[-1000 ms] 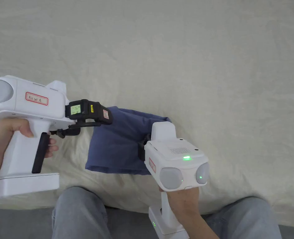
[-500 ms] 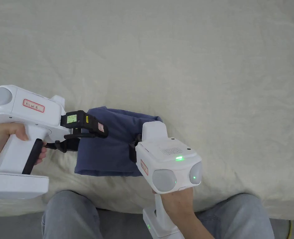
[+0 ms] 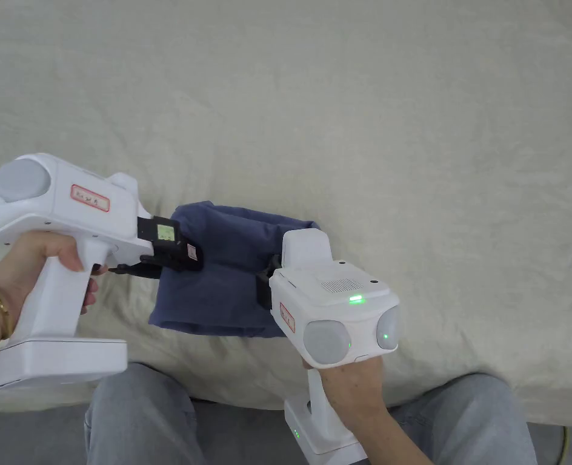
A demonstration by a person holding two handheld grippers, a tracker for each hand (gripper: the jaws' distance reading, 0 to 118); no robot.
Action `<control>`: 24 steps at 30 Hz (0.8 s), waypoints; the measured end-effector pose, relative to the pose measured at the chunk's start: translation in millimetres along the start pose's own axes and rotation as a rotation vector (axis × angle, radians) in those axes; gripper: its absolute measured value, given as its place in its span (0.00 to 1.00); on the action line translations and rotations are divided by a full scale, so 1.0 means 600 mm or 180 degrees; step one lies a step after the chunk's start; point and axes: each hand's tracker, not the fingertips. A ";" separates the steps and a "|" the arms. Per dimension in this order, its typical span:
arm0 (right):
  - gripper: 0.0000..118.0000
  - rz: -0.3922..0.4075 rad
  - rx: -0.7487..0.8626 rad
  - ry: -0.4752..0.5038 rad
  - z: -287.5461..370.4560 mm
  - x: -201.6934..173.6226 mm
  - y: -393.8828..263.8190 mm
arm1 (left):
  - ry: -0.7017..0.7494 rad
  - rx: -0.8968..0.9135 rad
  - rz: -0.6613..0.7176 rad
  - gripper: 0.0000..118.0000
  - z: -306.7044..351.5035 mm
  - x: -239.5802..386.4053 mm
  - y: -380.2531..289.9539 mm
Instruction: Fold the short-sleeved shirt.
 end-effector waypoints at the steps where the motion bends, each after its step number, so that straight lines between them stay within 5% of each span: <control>1: 0.00 0.0001 -0.0002 0.0004 0.004 -0.003 0.002 | 0.0068 0.0010 0.0052 0.14 0.003 0.011 -0.001; 11: 0.00 -0.0140 0.0350 0.0154 0.079 0.010 0.042 | 0.0159 0.0155 -0.0161 0.13 0.072 0.043 0.013; 24: 0.00 -0.0233 0.0761 0.0027 0.138 0.069 0.088 | 0.0821 0.0527 0.0299 0.13 0.243 -0.132 0.086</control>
